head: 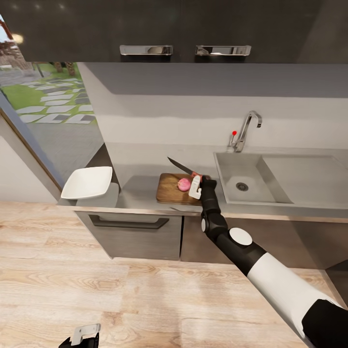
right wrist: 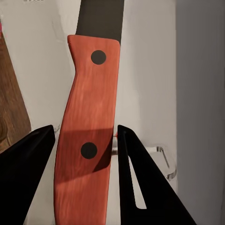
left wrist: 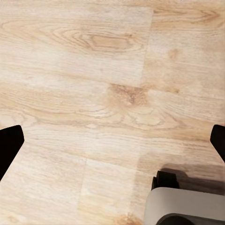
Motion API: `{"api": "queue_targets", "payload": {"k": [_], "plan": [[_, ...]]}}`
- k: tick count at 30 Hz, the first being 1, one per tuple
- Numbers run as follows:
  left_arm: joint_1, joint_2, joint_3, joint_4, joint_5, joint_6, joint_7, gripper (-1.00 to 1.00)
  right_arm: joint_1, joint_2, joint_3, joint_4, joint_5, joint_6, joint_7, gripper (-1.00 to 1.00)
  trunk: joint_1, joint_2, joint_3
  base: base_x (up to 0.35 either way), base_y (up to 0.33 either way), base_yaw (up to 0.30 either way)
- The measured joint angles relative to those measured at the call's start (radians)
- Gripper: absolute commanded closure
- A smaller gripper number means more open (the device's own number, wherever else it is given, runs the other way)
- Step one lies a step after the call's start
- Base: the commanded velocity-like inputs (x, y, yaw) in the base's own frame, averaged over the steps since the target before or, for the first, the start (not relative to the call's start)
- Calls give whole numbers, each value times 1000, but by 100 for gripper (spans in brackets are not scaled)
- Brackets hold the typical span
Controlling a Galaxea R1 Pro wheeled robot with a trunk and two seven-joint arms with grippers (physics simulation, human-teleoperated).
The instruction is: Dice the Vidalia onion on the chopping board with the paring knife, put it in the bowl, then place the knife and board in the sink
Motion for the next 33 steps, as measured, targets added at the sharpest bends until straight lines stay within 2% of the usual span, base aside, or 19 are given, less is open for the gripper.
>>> {"api": "queue_targets", "payload": {"k": [33], "plan": [[0,0,0,0,0,0,0,-100,0,4,13,103,1,0,26,100,0,0,0,0,0,0]]}}
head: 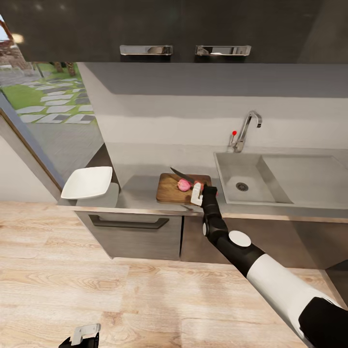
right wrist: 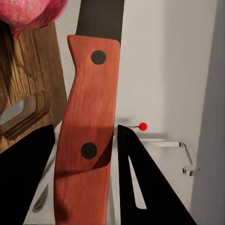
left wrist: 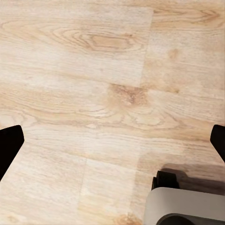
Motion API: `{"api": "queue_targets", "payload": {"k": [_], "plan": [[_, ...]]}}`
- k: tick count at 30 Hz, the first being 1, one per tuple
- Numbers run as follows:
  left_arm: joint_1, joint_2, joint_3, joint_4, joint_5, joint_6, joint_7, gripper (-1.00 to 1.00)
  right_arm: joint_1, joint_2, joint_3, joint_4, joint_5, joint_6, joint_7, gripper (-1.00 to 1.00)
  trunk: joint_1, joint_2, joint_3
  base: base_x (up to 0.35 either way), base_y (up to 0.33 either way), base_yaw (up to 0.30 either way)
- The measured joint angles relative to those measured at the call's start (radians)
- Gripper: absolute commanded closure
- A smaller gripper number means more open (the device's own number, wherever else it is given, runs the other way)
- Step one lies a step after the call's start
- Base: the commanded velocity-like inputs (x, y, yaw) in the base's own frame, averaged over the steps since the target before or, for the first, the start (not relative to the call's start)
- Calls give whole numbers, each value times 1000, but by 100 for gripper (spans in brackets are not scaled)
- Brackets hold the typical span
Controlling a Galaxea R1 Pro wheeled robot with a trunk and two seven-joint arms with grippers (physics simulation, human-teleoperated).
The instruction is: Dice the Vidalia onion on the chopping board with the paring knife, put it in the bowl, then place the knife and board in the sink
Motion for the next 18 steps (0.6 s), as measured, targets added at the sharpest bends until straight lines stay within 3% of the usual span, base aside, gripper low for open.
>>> {"api": "queue_targets", "payload": {"k": [16,17,18], "plan": [[0,0,0,0,0,0,0,-100,0,13,3,42,1,0,0,100,0,0,0,0,0,0],[1,0,0,0,0,0,0,-100,0,14,3,46,26,2,-1,100,0,0,0,0,0,0],[0,0,0,0,0,0,0,-100,-1,14,1,40,43,7,-81,100,0,0,0,0,0,0]]}}
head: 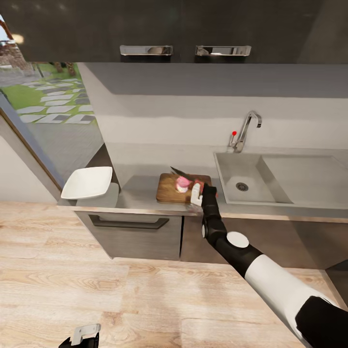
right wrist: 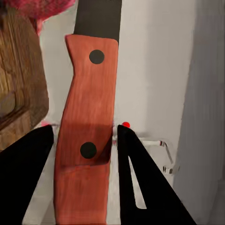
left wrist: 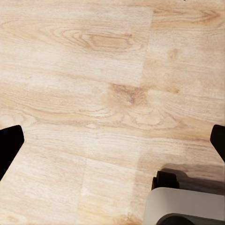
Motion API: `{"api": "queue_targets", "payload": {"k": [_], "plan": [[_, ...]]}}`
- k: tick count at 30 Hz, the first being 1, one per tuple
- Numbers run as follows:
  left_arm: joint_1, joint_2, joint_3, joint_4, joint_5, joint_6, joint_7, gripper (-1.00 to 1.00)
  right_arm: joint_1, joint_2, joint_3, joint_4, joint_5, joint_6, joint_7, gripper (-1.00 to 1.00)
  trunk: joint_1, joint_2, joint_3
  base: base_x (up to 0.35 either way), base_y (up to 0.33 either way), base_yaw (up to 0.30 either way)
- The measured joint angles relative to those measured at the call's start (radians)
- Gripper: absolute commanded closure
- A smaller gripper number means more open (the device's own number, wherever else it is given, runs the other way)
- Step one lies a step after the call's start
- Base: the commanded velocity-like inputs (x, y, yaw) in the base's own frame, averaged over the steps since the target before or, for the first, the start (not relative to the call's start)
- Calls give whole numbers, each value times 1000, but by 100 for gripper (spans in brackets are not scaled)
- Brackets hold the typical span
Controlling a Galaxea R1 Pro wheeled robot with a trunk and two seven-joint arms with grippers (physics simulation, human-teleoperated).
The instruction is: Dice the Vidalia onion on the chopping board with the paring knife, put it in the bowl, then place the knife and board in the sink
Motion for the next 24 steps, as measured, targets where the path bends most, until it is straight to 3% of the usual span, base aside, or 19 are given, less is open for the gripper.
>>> {"api": "queue_targets", "payload": {"k": [1,24], "plan": [[0,0,0,0,0,0,0,-100,0,0,2,-9,-29,-7,77,100,0,0,0,0,0,0],[0,0,0,0,0,0,0,-100,1,-1,2,21,-41,-9,80,100,0,0,0,0,0,0]]}}
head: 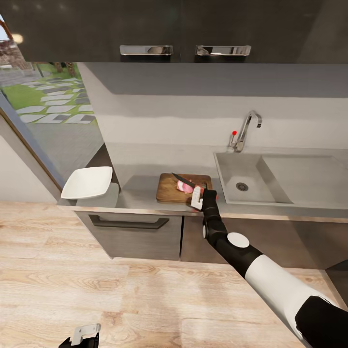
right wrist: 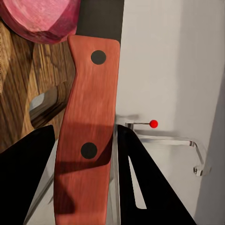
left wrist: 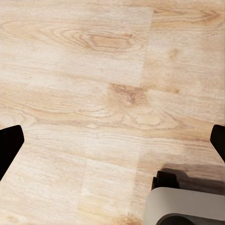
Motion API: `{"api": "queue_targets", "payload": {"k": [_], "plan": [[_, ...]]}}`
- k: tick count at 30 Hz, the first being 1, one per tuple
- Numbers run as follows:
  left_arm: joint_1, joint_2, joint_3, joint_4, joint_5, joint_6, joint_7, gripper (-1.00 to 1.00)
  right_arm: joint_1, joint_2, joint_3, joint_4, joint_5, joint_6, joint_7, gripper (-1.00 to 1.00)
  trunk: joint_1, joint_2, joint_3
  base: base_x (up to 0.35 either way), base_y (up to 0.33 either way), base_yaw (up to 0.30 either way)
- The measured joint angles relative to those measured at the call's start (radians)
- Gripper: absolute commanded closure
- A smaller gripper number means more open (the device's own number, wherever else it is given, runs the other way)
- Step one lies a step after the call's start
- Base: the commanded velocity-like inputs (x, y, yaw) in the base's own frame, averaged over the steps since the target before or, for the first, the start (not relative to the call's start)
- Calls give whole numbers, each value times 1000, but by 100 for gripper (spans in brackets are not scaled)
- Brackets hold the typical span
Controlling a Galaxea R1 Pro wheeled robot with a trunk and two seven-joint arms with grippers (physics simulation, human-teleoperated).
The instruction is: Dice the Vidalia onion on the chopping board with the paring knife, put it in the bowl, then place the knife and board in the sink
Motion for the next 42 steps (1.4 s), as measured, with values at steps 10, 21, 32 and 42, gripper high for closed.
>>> {"api": "queue_targets", "payload": {"k": [10,21,32,42], "plan": [[0,0,0,0,0,0,0,-100,0,0,0,6,1,0,0,100,0,0,0,0,0,0],[1,0,0,0,0,0,0,-100,0,-1,0,8,6,1,0,100,0,0,0,0,0,0],[0,0,0,0,0,0,0,-100,-1,1,-1,18,28,5,-1,100,0,0,0,0,0,0],[-1,0,0,0,0,0,0,-100,0,-2,0,28,0,0,0,100,0,0,0,0,0,0]]}}
